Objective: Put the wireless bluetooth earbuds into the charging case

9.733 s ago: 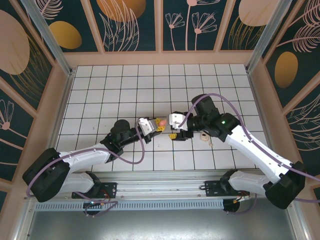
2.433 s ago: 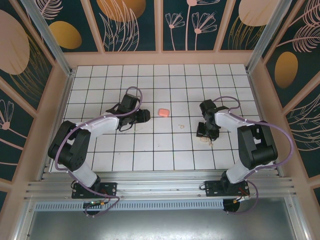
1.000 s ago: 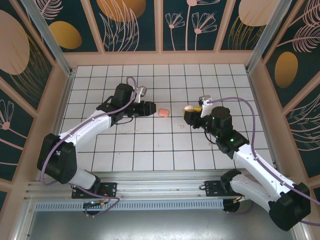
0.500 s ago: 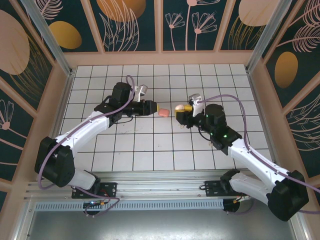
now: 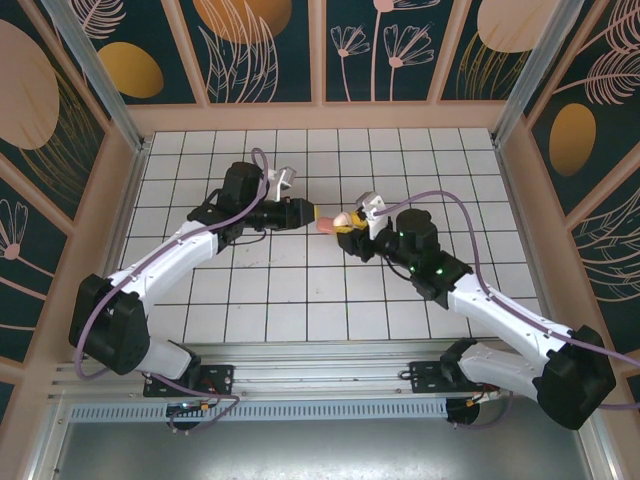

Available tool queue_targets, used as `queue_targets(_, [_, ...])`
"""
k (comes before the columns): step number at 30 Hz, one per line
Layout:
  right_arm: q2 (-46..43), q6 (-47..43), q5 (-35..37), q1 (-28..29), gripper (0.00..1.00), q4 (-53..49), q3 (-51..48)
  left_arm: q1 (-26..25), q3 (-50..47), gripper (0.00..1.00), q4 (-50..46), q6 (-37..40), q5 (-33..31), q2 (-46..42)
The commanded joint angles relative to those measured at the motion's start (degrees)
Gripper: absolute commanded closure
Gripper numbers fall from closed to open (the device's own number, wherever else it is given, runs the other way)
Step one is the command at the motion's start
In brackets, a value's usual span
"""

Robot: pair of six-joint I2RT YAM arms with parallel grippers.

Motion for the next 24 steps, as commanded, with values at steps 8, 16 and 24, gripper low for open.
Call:
queue_targets(8, [-0.4,-7.4,1.3,3.8,0.65,1.0,2.2,0.3,3.9,0.58,-0.8,2.9,8.5,-0.5])
queue_targets(16, [1.2,-12.8,4.7,4.3,0.64,-2.2,4.4,0.4,5.5,0.57,0.9,2.7,13.2,1.2])
queue_targets(24, [2.5,-14.9,4.8,4.4,0.64,-4.6,7.5,0.3,4.9,0.56,0.2,3.6,13.7,1.2])
